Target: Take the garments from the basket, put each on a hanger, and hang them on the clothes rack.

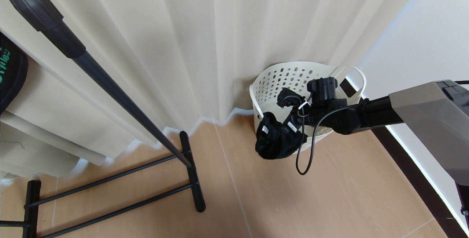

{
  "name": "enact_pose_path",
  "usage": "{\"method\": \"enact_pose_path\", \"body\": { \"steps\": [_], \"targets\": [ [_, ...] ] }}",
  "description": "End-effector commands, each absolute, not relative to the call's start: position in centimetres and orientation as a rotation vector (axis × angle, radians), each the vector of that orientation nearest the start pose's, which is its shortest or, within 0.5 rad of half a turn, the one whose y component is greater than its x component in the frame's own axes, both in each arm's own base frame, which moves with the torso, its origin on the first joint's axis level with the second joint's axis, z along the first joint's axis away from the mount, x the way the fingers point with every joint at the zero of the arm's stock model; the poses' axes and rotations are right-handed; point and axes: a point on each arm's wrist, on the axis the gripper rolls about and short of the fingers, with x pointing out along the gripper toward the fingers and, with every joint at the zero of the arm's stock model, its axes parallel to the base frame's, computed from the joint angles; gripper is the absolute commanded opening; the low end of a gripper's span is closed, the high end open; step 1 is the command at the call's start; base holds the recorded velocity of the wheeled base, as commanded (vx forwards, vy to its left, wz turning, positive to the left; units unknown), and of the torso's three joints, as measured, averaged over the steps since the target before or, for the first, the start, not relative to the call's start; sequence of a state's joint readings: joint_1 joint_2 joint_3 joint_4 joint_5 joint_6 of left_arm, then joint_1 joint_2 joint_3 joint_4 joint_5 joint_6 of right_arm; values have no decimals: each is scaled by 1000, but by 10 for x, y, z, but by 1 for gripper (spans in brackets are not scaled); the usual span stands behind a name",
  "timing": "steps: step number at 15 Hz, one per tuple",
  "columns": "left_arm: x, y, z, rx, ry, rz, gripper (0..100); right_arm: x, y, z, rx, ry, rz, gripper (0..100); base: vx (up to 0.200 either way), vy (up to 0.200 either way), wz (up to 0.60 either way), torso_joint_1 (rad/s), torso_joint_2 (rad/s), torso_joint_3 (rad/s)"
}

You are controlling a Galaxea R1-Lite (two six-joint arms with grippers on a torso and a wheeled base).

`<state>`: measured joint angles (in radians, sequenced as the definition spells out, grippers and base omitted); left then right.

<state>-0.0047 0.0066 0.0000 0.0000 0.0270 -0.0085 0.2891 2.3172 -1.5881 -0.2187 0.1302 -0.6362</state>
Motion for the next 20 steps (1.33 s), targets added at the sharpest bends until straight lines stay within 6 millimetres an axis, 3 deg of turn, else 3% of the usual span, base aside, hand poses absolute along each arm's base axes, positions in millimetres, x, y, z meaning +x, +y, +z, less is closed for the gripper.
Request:
{"method": "enact_pose_path", "body": {
  "steps": [1, 7, 20],
  "targets": [
    [-22, 1, 76, -9, 6, 23, 100, 455, 139, 108, -654, 365, 561, 100, 0, 0, 0, 0, 0, 0],
    [-22, 1, 76, -9, 6, 23, 100, 464, 144, 91, -635, 331, 594, 100, 0, 0, 0, 0, 0, 0],
    [-22, 1, 76, -9, 6, 23, 100, 481, 150, 87, -573, 250, 576, 100, 0, 0, 0, 0, 0, 0]
  ]
}}
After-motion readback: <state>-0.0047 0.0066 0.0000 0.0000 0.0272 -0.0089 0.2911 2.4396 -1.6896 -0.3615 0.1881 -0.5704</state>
